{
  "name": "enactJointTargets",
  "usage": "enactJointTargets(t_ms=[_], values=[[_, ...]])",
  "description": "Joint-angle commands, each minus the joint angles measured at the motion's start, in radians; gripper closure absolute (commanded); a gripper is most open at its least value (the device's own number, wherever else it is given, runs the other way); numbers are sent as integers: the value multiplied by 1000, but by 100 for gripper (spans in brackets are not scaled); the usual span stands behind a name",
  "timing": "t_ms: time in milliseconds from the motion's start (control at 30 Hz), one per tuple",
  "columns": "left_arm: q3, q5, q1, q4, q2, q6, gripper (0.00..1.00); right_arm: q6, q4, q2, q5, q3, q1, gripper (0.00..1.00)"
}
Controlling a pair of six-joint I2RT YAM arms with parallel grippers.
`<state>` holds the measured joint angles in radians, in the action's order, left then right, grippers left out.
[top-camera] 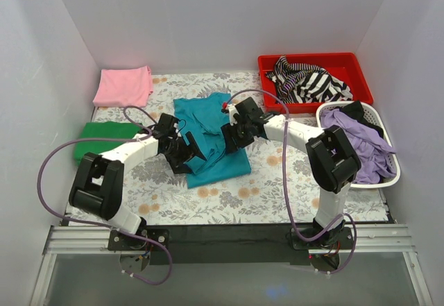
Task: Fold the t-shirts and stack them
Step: Fold the tshirt
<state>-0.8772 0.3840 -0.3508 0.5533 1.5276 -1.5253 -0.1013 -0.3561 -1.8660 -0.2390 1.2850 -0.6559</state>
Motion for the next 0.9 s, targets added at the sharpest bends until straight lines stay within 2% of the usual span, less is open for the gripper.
enactJointTargets(t_ms=[0,300,600,867], values=[[6,-8,-4,-36,26,5,27,3,28,-25,-16,50,-1,39],[-83,-71,-4,-53,62,-15,27,18,26,-85,1,135,-1,39],[-201,-206,6,3,66,-15,26,46,11,-148,30,249,1,38],[-207,-292,81,65,82,-4,26,63,-4,-188,101,301,10,38]])
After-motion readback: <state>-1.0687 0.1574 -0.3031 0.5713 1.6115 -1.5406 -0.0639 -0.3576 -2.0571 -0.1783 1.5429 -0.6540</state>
